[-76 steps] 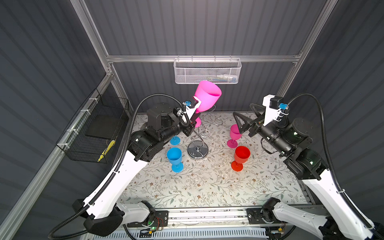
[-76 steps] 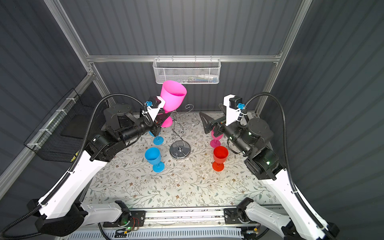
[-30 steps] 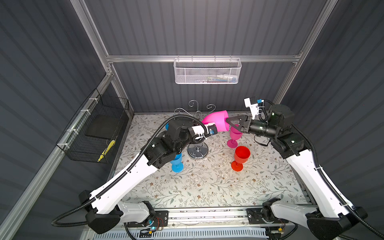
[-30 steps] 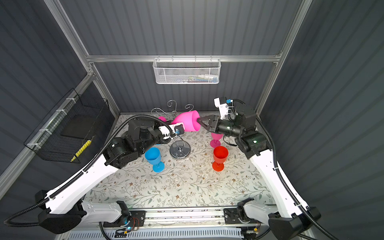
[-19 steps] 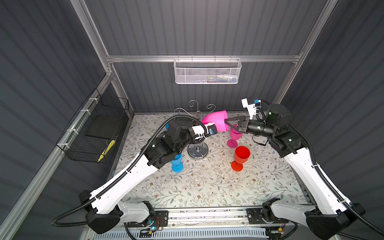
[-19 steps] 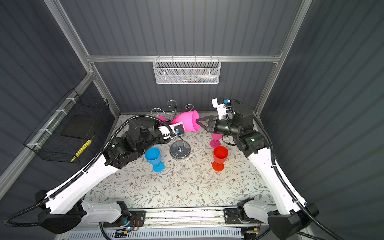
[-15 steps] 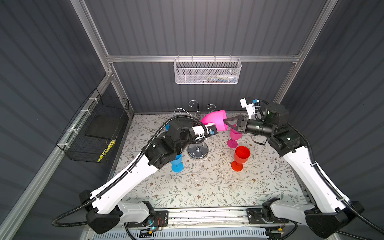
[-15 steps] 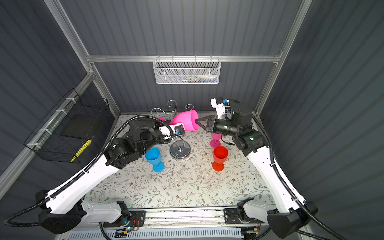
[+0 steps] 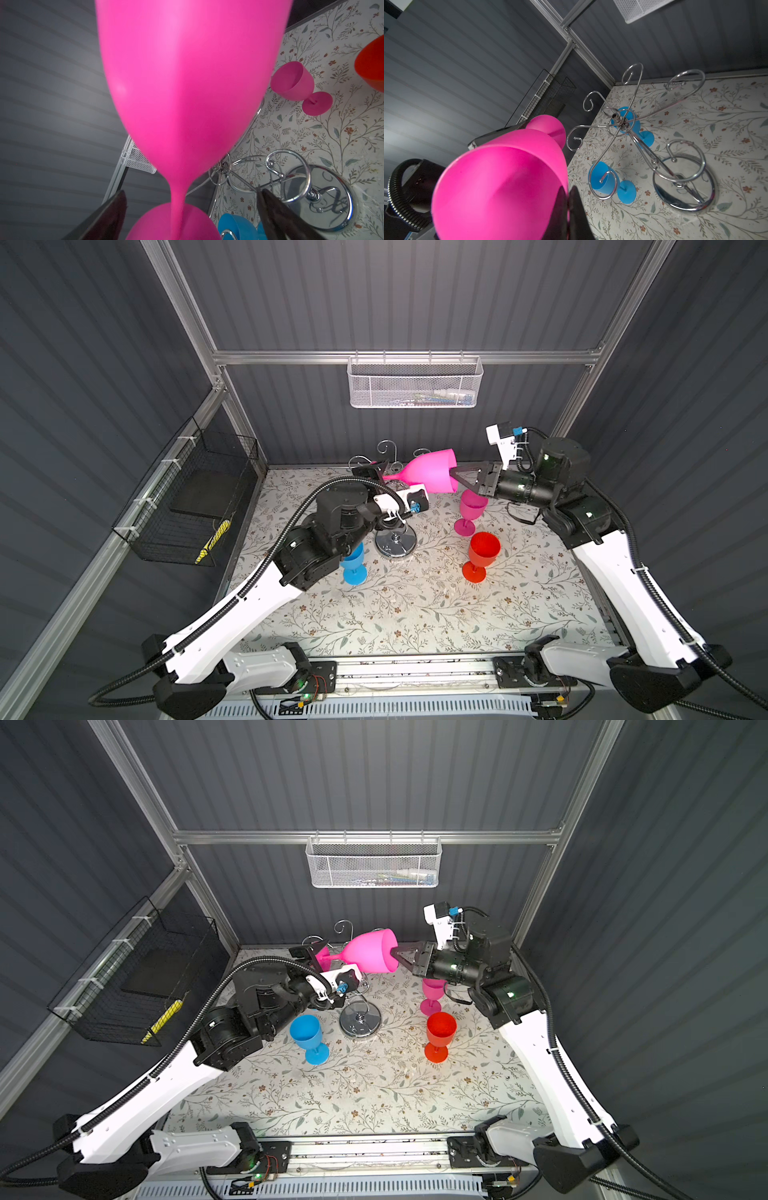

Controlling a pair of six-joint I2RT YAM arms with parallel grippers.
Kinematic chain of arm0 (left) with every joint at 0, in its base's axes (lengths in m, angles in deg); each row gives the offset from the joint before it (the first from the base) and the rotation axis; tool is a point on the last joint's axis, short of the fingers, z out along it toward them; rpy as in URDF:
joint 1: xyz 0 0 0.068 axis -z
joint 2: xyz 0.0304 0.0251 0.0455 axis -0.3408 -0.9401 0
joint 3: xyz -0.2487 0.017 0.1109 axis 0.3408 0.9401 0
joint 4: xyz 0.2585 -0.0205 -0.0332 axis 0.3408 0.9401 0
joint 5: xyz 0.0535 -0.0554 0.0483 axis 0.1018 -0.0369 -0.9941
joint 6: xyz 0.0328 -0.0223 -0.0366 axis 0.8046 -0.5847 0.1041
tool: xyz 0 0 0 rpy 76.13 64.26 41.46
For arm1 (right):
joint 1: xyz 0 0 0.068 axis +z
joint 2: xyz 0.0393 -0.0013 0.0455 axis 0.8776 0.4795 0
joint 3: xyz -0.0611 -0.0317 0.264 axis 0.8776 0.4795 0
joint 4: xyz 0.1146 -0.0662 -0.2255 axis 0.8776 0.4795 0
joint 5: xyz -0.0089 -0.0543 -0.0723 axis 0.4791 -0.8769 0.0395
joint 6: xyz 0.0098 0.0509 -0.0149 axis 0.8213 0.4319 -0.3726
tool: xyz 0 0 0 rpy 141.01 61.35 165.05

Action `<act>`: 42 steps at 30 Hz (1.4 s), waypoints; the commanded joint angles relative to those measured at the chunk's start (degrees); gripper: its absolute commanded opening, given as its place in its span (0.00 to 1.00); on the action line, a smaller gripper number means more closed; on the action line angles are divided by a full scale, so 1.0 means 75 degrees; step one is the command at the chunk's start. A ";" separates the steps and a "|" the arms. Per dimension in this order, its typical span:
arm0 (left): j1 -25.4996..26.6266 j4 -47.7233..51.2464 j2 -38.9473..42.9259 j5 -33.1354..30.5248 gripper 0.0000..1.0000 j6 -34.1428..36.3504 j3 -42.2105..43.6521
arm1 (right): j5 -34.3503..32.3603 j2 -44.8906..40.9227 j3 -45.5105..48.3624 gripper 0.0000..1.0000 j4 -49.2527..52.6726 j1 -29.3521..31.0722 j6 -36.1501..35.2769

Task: Take the wine glass off the wine glass rack
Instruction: 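Grasp the pink glass held by the left gripper with the right gripper, then carry the pink glass away with the right gripper while the left opens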

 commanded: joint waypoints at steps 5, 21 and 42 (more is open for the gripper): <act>0.0034 -0.0555 0.0716 0.0298 1.00 -0.0718 0.0096 | -0.1470 -0.0701 -0.0299 0.00 -0.0229 -0.0454 -0.0538; 0.0027 -0.0940 0.0985 0.0142 1.00 -0.1067 0.0651 | -0.6274 -0.1982 -0.0094 0.00 0.2574 -0.0470 -0.2257; 0.0031 -0.1039 0.1018 -0.0044 1.00 -0.1168 0.0754 | -0.7513 -0.1128 -0.0605 0.00 0.4665 0.1423 -0.2870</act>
